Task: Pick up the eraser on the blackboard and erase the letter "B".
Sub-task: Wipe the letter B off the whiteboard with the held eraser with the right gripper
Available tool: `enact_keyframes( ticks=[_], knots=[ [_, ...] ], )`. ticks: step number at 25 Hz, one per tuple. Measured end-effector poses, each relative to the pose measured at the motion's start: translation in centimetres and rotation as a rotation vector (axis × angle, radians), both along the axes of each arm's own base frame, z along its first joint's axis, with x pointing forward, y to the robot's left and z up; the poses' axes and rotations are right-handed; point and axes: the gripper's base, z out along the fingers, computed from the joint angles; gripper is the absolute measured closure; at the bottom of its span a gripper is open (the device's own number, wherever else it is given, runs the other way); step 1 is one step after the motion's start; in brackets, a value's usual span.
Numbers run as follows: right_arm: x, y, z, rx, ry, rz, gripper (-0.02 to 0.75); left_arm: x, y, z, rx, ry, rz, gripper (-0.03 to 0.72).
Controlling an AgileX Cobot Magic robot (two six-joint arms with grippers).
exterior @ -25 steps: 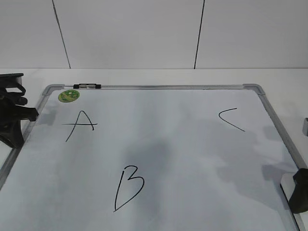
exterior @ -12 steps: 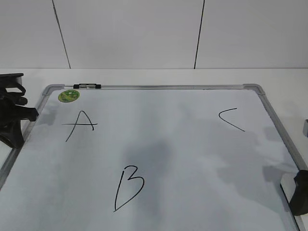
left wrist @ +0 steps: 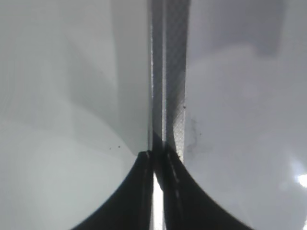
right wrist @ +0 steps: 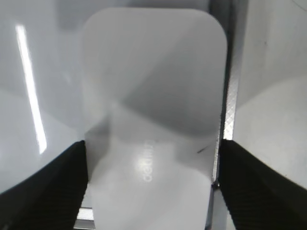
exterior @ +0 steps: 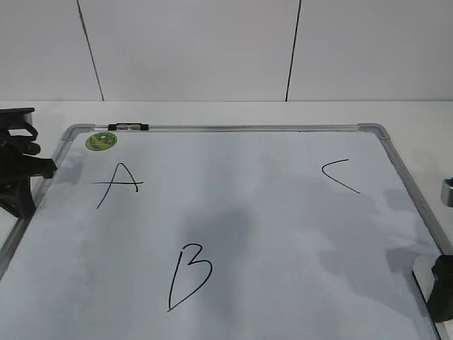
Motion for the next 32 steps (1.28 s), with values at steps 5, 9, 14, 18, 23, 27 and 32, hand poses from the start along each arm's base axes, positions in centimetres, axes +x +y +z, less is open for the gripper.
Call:
enact_keyframes(
  ticks=[5,9,14,18,23,27,32],
  knots=[
    [0.2,0.0,-0.6,-0.002,0.031,0.002,0.087,0.0,0.0,0.0,0.000,0.000,0.000,0.669],
    [0.4,0.0,-0.7,-0.002,0.034,0.002,0.087,0.0,0.0,0.0,0.000,0.000,0.000,0.669],
    [0.5,0.0,-0.6,0.000,0.028,0.000,0.153,0.0,0.0,0.0,0.000,0.000,0.000,0.669],
    [0.5,0.1,-0.6,0.000,0.030,0.003,0.188,0.0,0.0,0.0,0.000,0.000,0.000,0.669],
    [0.5,0.1,-0.6,0.000,0.030,0.003,0.194,0.0,0.0,0.0,0.000,0.000,0.000,0.669],
    [0.6,0.1,-0.4,0.002,0.040,0.004,0.195,0.0,0.0,0.0,0.000,0.000,0.000,0.669],
    [1.4,0.2,1.4,0.005,0.086,0.019,0.195,0.0,0.0,0.0,0.000,0.000,0.000,0.669]
  ],
)
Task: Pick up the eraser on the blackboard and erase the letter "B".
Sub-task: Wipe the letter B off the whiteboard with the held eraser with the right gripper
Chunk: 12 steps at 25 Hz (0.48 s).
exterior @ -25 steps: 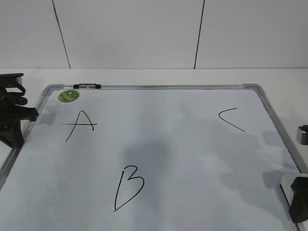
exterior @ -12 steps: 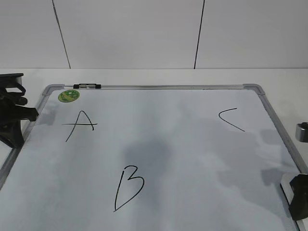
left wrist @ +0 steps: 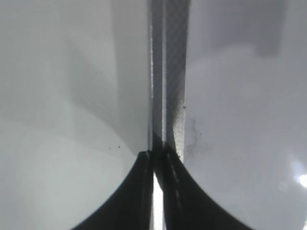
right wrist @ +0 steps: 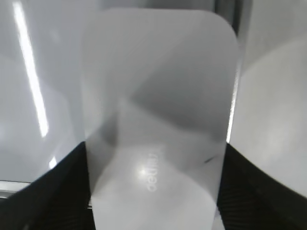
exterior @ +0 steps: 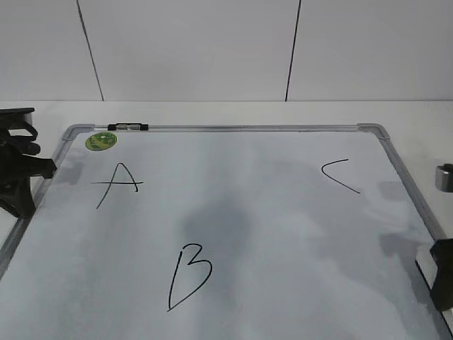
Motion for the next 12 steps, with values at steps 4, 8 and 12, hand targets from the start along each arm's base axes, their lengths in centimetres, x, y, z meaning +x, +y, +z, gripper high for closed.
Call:
enact_keyframes(
  ticks=[4,8,12],
  knots=[
    [1.3,0.1,1.9,0.005,-0.037,0.006,0.195,0.0,0.0,0.0,0.000,0.000,0.000,0.669],
    [1.9,0.2,2.8,0.008,-0.063,0.009,0.195,0.0,0.0,0.0,0.000,0.000,0.000,0.669],
    [1.9,1.9,3.1,0.008,-0.074,0.059,0.195,0.0,0.0,0.0,0.000,0.002,0.000,0.669]
  ],
)
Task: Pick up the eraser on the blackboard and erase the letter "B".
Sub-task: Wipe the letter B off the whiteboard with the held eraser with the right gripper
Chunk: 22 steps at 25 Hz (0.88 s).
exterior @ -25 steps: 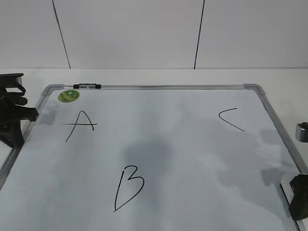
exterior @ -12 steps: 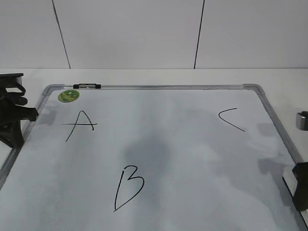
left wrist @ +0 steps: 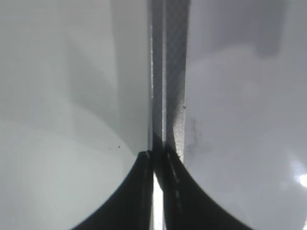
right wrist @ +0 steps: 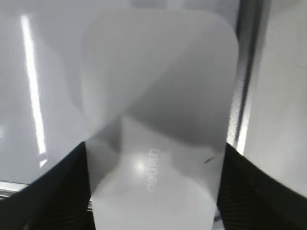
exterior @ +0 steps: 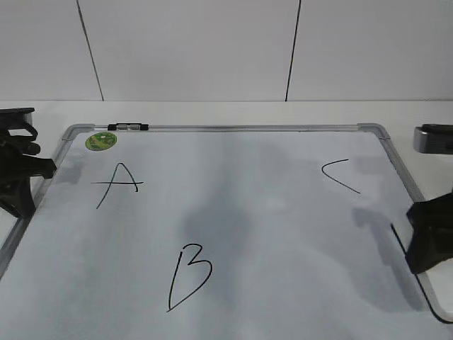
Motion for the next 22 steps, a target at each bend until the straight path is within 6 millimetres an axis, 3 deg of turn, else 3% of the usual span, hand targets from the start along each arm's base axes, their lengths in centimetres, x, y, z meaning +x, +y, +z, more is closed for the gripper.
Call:
enact_keyframes(
  ticks=[6,14,18,22],
  knots=[
    [0.7,5.5,0.4,0.014,-0.036,0.105,0.195,0.0,0.0,0.0,0.000,0.000,0.000,0.669],
    [3.9,13.4,-2.0,0.008,-0.007,0.254,0.195,0.0,0.0,0.0,0.000,0.000,0.000,0.669],
    [6.1,15.6,-3.5,0.008,0.001,0.271,0.195,0.0,0.0,0.0,0.001,0.000,-0.001,0.669],
    [7.6,16.6,-5.0,-0.008,0.032,0.272,0.195,0.0,0.0,0.0,0.001,0.000,-0.001,0.669]
  ],
)
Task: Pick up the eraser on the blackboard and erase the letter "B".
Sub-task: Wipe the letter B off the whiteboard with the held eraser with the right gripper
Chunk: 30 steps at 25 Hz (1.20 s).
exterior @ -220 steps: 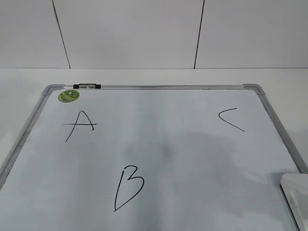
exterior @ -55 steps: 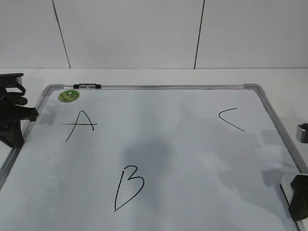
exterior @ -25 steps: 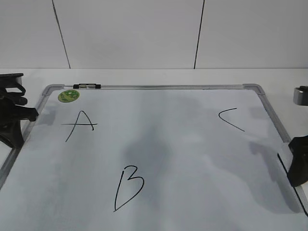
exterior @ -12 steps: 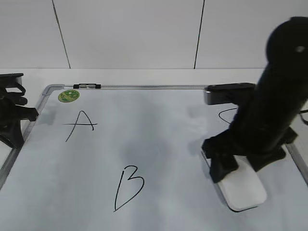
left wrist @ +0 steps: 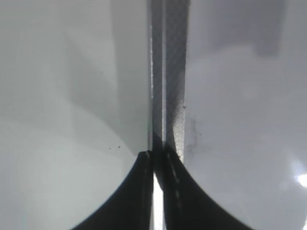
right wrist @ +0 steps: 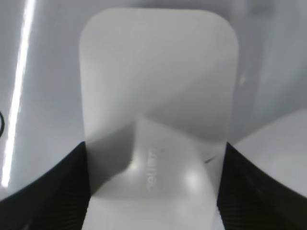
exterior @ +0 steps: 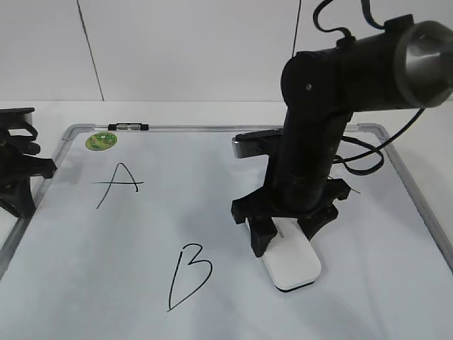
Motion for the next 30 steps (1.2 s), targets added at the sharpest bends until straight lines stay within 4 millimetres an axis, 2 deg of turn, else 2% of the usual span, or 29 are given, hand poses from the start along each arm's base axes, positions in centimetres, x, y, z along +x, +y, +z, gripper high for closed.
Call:
enact_keyframes(
  ticks=[5,8,15,18,22,26,30],
  knots=[
    [0.3,0.9,-0.2,-0.026,0.018,0.027,0.195,0.0,0.0,0.0,0.003,0.000,-0.002,0.669],
    [0.1,2.3,-0.1,-0.035,0.002,0.072,0.195,0.0,0.0,0.0,0.003,0.000,-0.002,0.669],
    [-2.1,8.6,-0.5,-0.023,0.003,0.223,0.195,0.0,0.0,0.0,0.002,0.000,0.000,0.668],
    [-4.2,12.2,-0.7,-0.024,0.006,0.320,0.195,0.0,0.0,0.0,0.002,0.000,0.000,0.668],
    [-7.2,15.7,-0.9,-0.022,0.003,0.426,0.195,0.0,0.0,0.0,0.002,0.000,0.000,0.667],
    [-7.9,16.3,-0.9,-0.026,0.003,0.449,0.195,0.0,0.0,-0.1,0.003,0.002,0.000,0.667],
    [-6.8,15.5,-1.0,-0.037,0.007,0.412,0.195,0.0,0.0,-0.1,0.003,0.002,0.000,0.667]
  ],
)
